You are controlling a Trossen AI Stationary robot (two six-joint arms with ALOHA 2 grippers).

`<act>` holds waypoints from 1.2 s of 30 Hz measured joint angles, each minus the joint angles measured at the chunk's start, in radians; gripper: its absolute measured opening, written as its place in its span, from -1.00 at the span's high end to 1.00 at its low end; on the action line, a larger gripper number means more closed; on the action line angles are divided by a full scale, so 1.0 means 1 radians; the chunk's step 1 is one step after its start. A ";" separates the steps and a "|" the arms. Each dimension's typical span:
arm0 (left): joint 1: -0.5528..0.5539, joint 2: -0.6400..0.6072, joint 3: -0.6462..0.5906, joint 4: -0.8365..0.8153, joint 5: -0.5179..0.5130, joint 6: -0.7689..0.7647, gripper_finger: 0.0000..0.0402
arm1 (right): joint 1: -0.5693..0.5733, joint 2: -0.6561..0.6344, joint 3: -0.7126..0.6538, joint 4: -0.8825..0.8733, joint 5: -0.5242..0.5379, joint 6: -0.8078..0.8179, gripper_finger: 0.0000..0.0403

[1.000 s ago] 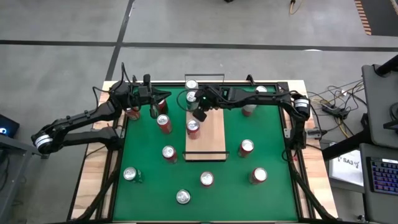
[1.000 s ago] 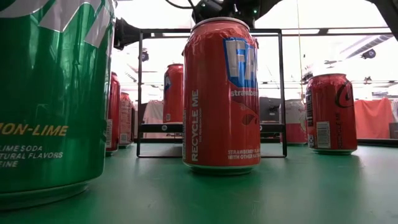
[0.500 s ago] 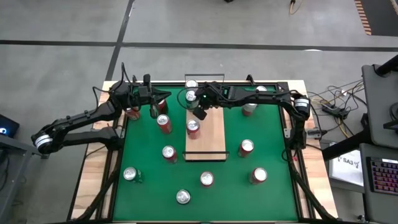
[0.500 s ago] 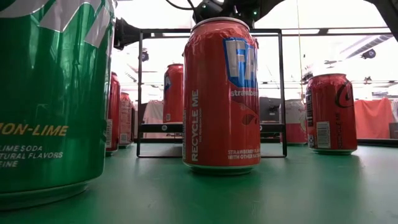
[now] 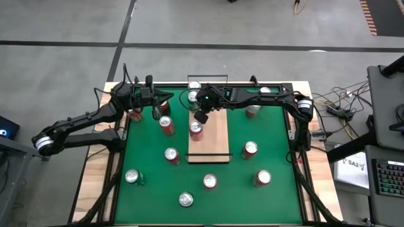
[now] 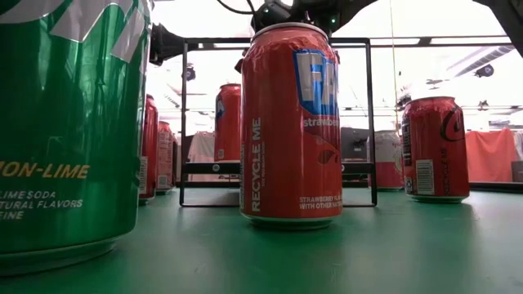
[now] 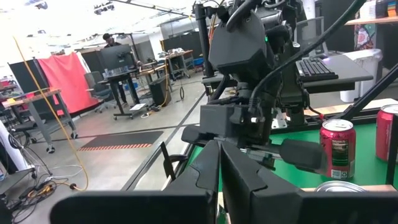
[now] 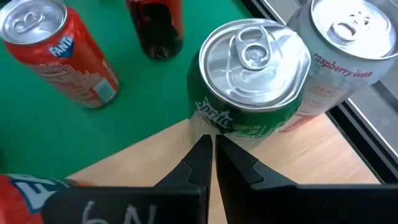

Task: Place canned beverage on shelf
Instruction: Put the green soda can on the shelf

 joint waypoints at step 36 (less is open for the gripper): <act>0.000 0.000 0.000 0.000 0.000 0.000 1.00 | 0.005 0.028 0.000 0.169 -0.020 -0.003 0.94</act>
